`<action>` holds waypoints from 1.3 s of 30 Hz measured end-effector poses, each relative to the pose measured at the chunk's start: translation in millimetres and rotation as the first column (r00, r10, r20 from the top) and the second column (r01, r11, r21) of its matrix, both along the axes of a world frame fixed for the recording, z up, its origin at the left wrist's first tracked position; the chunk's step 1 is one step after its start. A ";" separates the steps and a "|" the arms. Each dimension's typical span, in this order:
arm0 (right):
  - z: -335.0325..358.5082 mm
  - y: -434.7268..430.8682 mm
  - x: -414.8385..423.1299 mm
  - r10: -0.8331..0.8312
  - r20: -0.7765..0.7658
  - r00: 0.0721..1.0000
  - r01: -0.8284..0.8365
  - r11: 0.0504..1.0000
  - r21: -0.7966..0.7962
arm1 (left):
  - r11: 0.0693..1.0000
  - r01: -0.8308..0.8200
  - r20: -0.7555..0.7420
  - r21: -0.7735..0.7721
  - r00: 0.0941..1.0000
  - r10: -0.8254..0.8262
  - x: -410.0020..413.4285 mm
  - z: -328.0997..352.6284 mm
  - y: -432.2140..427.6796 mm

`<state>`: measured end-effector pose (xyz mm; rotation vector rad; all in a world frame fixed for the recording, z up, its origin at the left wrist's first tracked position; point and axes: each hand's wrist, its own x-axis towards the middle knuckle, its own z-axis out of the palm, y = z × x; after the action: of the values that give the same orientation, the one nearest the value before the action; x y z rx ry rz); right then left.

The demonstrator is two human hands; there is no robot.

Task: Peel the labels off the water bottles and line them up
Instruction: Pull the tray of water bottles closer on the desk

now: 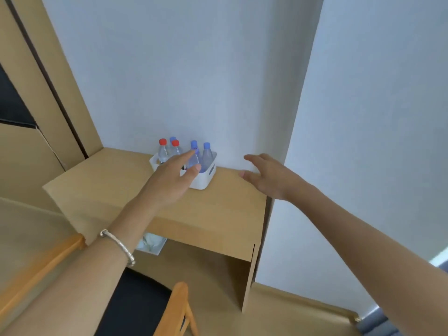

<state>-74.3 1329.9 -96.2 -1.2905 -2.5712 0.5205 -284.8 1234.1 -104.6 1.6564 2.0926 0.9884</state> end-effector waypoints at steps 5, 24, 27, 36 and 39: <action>-27.5 91.7 -52.0 0.058 0.014 0.998 -0.058 0.998 -0.019 | 0.997 -0.077 0.047 0.011 0.996 0.077 -46.7 -20.9 75.9; -119.0 343.8 -208.7 0.160 0.179 0.971 -0.128 0.975 -0.181 | 0.853 -0.414 0.030 -0.316 0.895 0.445 -224.7 -109.5 267.3; -131.5 384.7 -225.2 0.068 0.209 0.976 -0.031 0.984 -0.175 | 0.817 -0.388 0.005 -0.426 0.902 0.431 -258.5 -133.8 306.5; -192.7 464.9 -303.5 -0.061 0.468 0.882 0.236 0.915 -0.326 | 0.673 -0.189 -0.054 -0.715 0.975 0.216 -403.6 -192.2 392.3; -210.4 464.8 -313.3 -0.101 0.498 0.861 0.293 0.899 -0.325 | 0.633 -0.034 0.087 -0.773 0.984 0.158 -429.5 -204.9 406.0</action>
<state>-387.6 1794.7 -306.6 -2.0255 -2.7402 0.7934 -714.3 1640.1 -309.6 0.9857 2.0648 0.1268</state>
